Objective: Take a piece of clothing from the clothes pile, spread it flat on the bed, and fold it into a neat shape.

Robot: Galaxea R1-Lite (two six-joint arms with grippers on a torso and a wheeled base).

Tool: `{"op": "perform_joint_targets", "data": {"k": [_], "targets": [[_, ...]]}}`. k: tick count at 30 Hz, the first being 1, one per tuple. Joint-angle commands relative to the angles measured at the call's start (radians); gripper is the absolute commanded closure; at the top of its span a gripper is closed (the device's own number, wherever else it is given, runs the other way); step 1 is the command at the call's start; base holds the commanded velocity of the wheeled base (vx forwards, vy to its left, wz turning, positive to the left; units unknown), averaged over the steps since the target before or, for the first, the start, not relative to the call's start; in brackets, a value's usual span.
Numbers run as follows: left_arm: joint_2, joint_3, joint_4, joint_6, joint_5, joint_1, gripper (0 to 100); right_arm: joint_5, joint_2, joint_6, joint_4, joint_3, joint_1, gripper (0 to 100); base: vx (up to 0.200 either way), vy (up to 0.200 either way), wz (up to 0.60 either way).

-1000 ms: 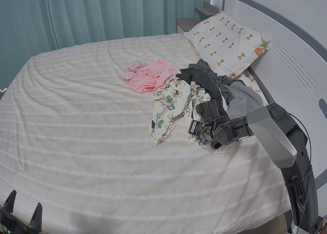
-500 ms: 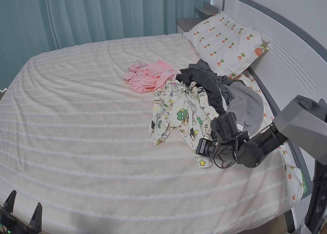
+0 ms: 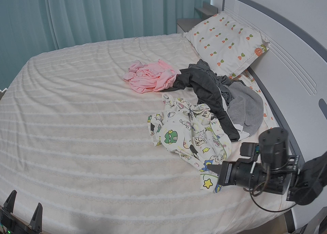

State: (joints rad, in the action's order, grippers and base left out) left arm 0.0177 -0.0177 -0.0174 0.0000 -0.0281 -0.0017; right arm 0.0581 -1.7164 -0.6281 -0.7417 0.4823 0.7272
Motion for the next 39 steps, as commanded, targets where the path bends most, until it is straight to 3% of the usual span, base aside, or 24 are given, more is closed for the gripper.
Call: {"op": "perform_joint_targets", "data": {"k": [1,3,7,8,11,12,14,17,21,23,26,31,35,39], "targets": [[-0.018,0.012,0.002,0.015,0.017,0.000,0,-0.011,0.328,0.061,-0.007,-0.062,0.083,100,0.000,0.000,0.00],[-0.018,0.002,0.008,0.014,0.042,0.000,0,-0.018,0.380,0.099,0.025,-0.031,0.083,100,0.000,0.000,0.00],[0.188,-0.312,0.080,-0.107,0.088,-0.006,0,-0.060,0.455,0.140,0.150,0.105,0.089,100,0.000,0.000,0.00],[0.239,-0.344,0.079,-0.100,0.105,-0.004,0,-0.067,0.466,0.145,0.182,0.142,0.095,100,0.000,0.000,0.00],[0.354,-0.363,0.079,0.002,0.204,-0.012,0,-0.095,0.485,0.148,0.260,0.231,0.112,100,0.000,0.000,0.00],[0.424,-0.354,0.074,0.077,0.293,-0.021,0,-0.123,0.482,0.148,0.295,0.289,0.116,100,0.000,0.000,0.00],[0.507,-0.338,0.059,0.138,0.382,-0.026,0,-0.146,0.471,0.149,0.320,0.346,0.126,100,0.000,0.000,0.00],[0.633,-0.334,0.042,0.216,0.464,-0.054,0,-0.150,0.440,0.149,0.343,0.418,0.146,100,0.000,0.000,0.00],[0.789,-0.329,0.025,0.238,0.461,-0.208,0,-0.150,0.400,0.156,0.364,0.496,0.173,100,0.000,0.000,0.00],[0.875,-0.317,0.025,0.236,0.442,-0.334,0,-0.150,0.366,0.156,0.375,0.539,0.189,100,0.000,0.000,0.00],[0.952,-0.301,0.030,0.242,0.442,-0.408,0,-0.150,0.331,0.156,0.377,0.578,0.201,100,0.000,0.000,0.00],[1.052,-0.311,0.071,0.232,0.442,-0.462,0,-0.147,0.279,0.154,0.383,0.636,0.201,100,0.000,0.000,0.00],[1.130,-0.309,0.280,0.132,0.432,-0.555,0,-0.139,0.205,0.153,0.386,0.703,0.199,100,0.000,0.000,0.00],[1.194,-0.311,0.393,0.017,0.355,-0.643,0,-0.115,0.169,0.151,0.386,0.748,0.198,100,0.000,0.000,0.00]]}}
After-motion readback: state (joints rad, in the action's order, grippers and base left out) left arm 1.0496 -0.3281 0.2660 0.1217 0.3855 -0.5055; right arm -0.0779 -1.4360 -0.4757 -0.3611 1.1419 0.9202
